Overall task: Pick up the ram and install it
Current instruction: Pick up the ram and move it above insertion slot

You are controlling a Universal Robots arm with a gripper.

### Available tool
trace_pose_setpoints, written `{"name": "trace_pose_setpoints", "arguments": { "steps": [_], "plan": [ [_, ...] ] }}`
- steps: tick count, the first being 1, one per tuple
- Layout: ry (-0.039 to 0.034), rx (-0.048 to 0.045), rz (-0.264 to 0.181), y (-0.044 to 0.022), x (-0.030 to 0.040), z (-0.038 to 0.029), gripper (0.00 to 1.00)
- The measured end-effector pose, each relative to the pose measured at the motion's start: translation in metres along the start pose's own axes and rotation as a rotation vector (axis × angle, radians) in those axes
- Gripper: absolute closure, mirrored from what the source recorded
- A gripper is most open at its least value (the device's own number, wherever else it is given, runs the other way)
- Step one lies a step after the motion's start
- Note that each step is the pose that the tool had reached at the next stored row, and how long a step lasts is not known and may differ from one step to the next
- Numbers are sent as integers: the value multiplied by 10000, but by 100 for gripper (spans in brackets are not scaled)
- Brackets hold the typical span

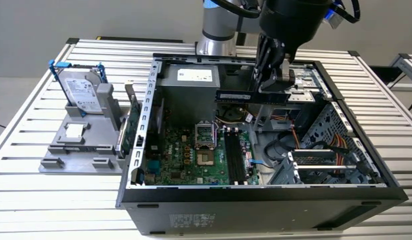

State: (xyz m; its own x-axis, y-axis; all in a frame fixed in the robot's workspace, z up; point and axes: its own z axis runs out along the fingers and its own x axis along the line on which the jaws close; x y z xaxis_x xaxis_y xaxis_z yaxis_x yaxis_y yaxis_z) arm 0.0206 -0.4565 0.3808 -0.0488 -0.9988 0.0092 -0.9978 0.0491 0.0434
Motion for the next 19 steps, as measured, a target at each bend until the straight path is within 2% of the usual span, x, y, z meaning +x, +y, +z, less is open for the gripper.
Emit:
{"name": "trace_pose_setpoints", "arguments": {
  "steps": [6,19],
  "plan": [
    [-1,0,19,-15,-41,0,100],
    [-2,0,40,-41,-71,0,100]
  ]
}}
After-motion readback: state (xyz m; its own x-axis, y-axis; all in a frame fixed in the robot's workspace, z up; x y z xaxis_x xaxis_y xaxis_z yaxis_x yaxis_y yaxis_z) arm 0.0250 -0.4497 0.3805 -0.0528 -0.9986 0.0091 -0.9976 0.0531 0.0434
